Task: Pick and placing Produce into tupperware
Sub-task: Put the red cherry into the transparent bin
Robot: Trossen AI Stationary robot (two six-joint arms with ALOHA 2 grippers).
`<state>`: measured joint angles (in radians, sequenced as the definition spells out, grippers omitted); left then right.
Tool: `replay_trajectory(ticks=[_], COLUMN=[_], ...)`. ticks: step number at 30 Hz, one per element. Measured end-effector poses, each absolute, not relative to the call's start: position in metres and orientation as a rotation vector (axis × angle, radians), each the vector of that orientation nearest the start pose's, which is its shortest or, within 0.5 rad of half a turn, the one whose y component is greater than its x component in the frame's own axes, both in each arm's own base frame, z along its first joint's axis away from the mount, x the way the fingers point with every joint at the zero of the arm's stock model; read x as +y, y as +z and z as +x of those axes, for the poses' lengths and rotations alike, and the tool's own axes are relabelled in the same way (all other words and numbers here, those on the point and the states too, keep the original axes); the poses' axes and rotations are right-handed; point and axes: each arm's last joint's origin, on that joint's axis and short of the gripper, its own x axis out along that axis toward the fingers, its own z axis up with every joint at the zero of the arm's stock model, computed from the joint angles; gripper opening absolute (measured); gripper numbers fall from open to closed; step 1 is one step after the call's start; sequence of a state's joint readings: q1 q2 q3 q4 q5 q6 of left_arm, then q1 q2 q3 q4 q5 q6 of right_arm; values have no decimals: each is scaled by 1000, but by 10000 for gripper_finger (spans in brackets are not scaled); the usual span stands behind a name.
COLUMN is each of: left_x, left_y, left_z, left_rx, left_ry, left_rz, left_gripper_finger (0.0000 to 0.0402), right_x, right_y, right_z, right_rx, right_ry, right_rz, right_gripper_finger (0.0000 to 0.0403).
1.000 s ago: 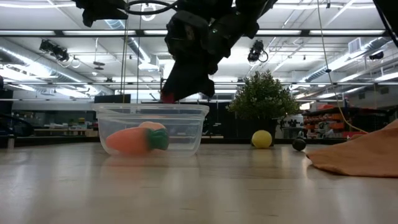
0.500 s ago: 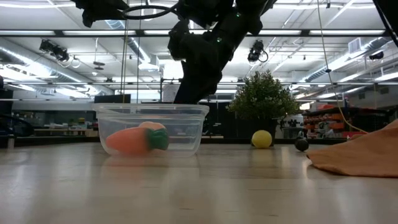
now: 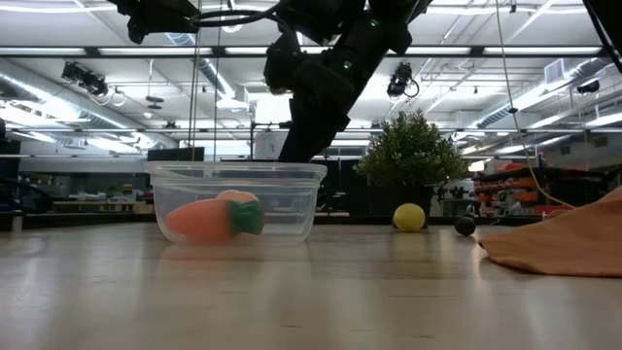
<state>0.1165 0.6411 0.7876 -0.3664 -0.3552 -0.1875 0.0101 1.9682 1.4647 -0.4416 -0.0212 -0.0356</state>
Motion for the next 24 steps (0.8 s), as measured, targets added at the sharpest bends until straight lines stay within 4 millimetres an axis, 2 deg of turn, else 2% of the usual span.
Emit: replay_trajectory(ticks=[24], left_x=[26], left_y=[336], left_z=[133], left_rx=[175], left_ry=[489], left_rz=[-157], left_gripper_finger=[163], right_x=[5], right_y=[201], right_z=[420], right_rx=[978], right_ry=[61], right_rz=[1], right_gripper_finger=[87])
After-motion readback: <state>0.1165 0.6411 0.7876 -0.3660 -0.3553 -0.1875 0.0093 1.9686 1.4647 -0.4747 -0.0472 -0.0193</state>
